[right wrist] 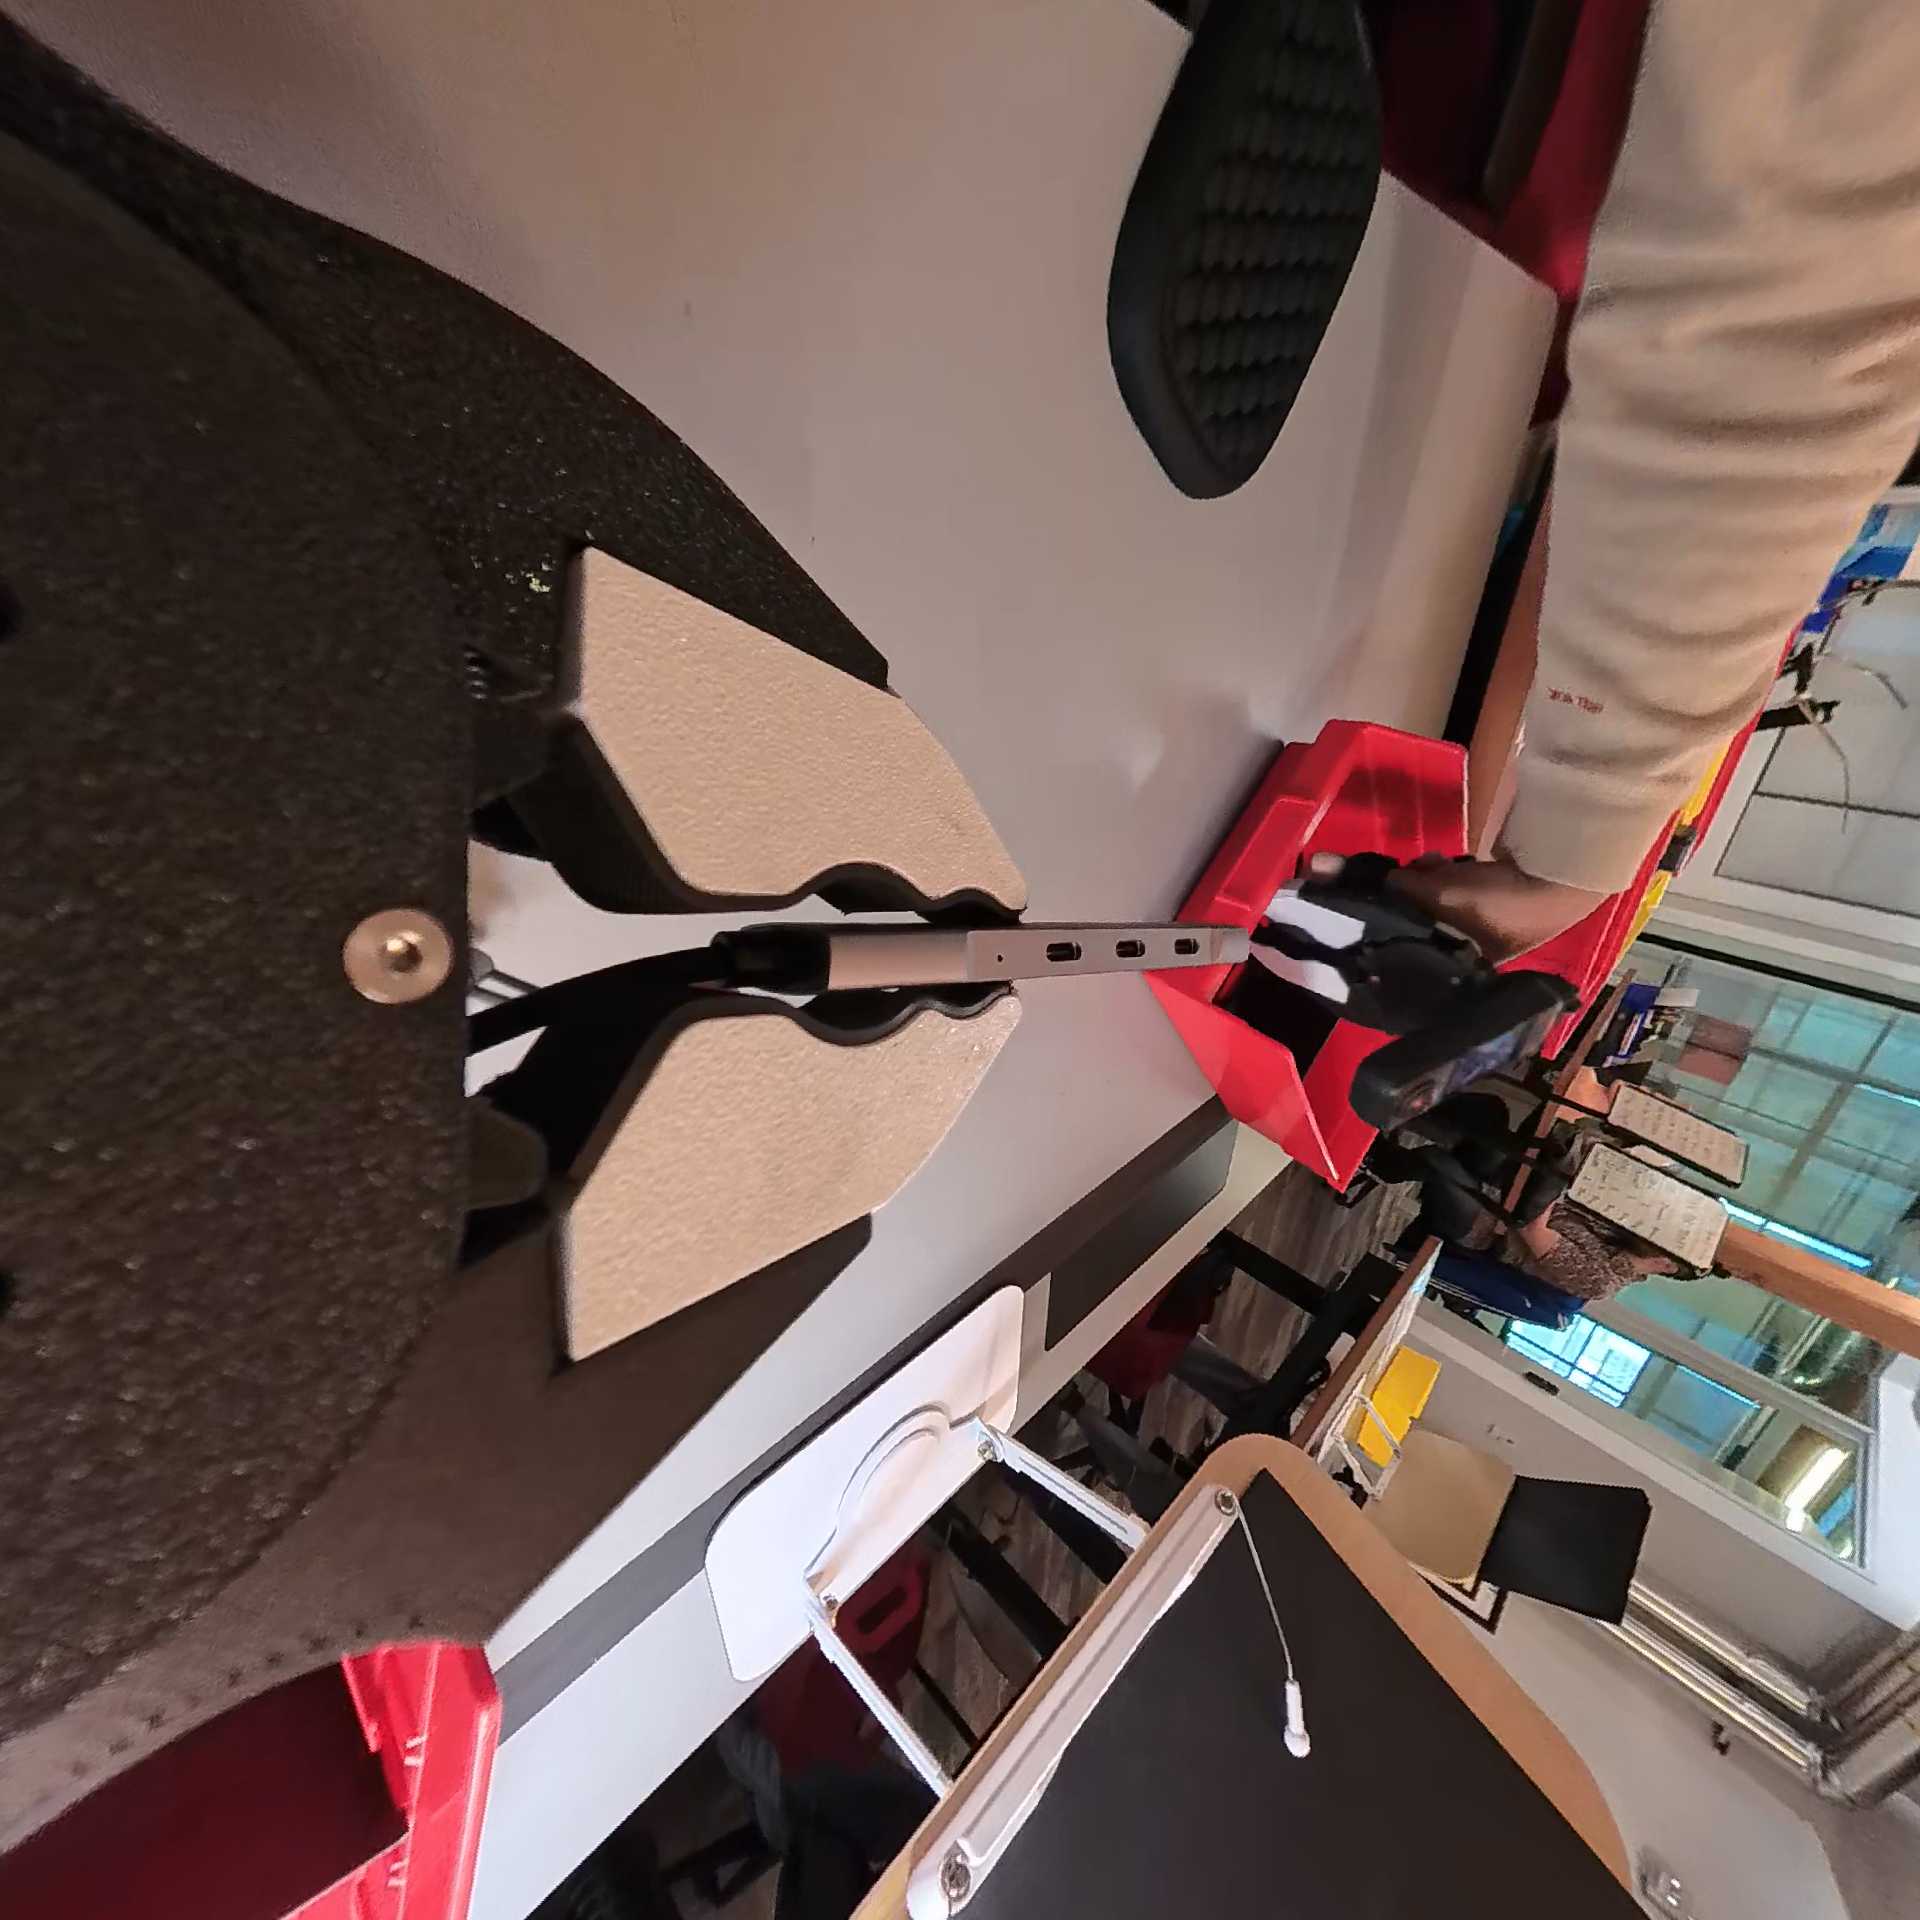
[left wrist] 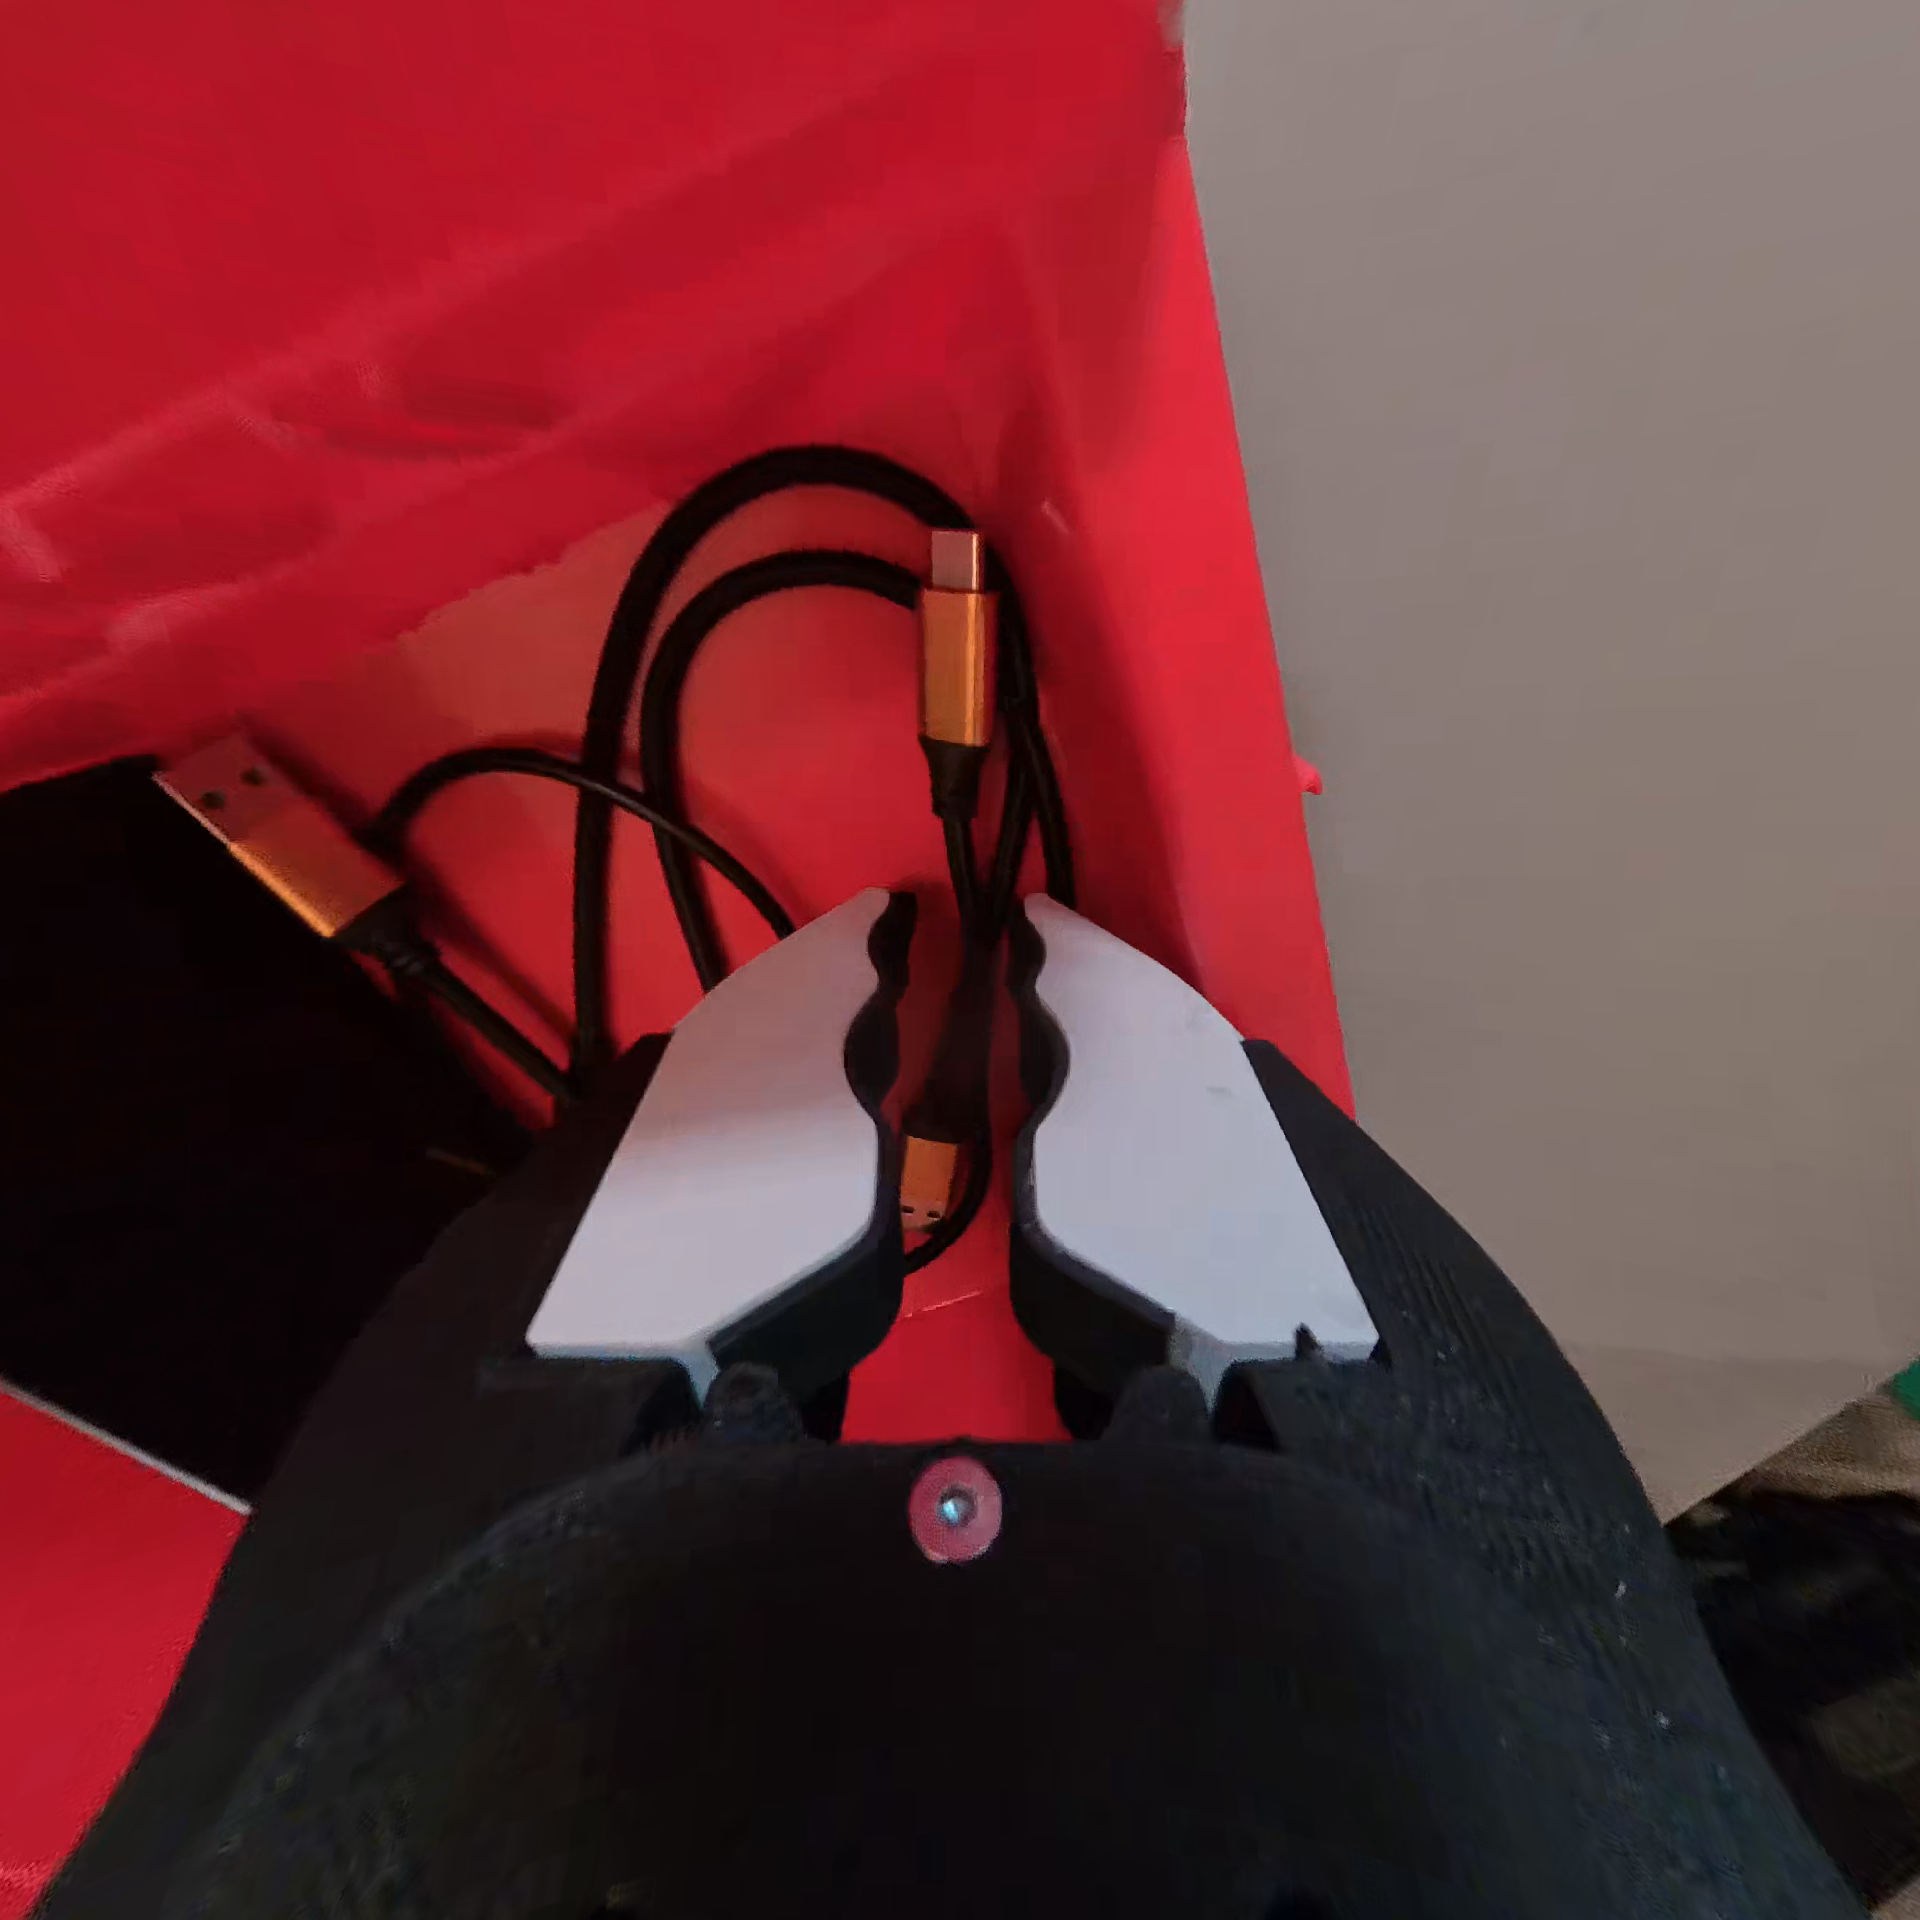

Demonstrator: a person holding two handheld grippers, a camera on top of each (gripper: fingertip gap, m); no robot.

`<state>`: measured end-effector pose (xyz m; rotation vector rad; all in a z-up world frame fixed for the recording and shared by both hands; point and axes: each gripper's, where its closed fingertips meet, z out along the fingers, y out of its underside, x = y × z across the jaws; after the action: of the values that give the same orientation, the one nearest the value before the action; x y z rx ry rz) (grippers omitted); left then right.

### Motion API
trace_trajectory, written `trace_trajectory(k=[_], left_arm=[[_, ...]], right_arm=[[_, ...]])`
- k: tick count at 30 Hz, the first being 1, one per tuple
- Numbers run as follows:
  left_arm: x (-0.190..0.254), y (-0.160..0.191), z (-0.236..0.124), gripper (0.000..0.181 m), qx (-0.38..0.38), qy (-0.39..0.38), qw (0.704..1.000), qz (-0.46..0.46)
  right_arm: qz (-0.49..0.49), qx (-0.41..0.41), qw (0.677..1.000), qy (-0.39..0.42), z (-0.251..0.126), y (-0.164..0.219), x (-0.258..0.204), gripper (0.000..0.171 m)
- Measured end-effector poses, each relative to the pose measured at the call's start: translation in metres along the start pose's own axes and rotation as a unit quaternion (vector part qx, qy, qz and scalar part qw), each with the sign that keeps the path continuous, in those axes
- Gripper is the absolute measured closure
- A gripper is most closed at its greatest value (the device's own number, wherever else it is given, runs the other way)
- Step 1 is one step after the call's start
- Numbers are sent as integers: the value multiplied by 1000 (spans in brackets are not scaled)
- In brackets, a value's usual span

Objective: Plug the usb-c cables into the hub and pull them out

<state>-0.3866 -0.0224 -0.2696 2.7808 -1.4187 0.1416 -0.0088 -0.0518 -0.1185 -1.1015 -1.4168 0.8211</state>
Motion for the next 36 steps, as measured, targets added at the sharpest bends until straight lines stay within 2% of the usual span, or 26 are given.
trace_trajectory(k=[1, 4, 7, 13, 25, 31, 36], left_arm=[[-1, 0, 2, 165, -8, -5, 1000, 13], [-2, -3, 4, 176, -11, -6, 1000, 27], [-9, -1, -2, 176, -3, -28, 999, 34], [-18, -1, -45, 177, 88, -31, 996, -13], [-19, -11, -81, 177, 194, -41, 980, -32], [-16, -21, -149, 177, 313, -77, 945, -49], [23, -36, -197, 177, 338, -123, 933, -16]], right_arm=[[0, 0, 1000, 1, 0, 1, 1, 162], [4, -1, 1000, 4, 0, 2, 4, 162], [8, 0, 1000, 9, -2, 3, 7, 162], [15, 5, 1000, 12, -5, 3, 11, 162], [10, 6, 1000, 13, -5, 0, 9, 162], [7, 14, 1000, 18, -10, -4, 11, 162], [6, 22, 999, 25, -13, -7, 14, 162]])
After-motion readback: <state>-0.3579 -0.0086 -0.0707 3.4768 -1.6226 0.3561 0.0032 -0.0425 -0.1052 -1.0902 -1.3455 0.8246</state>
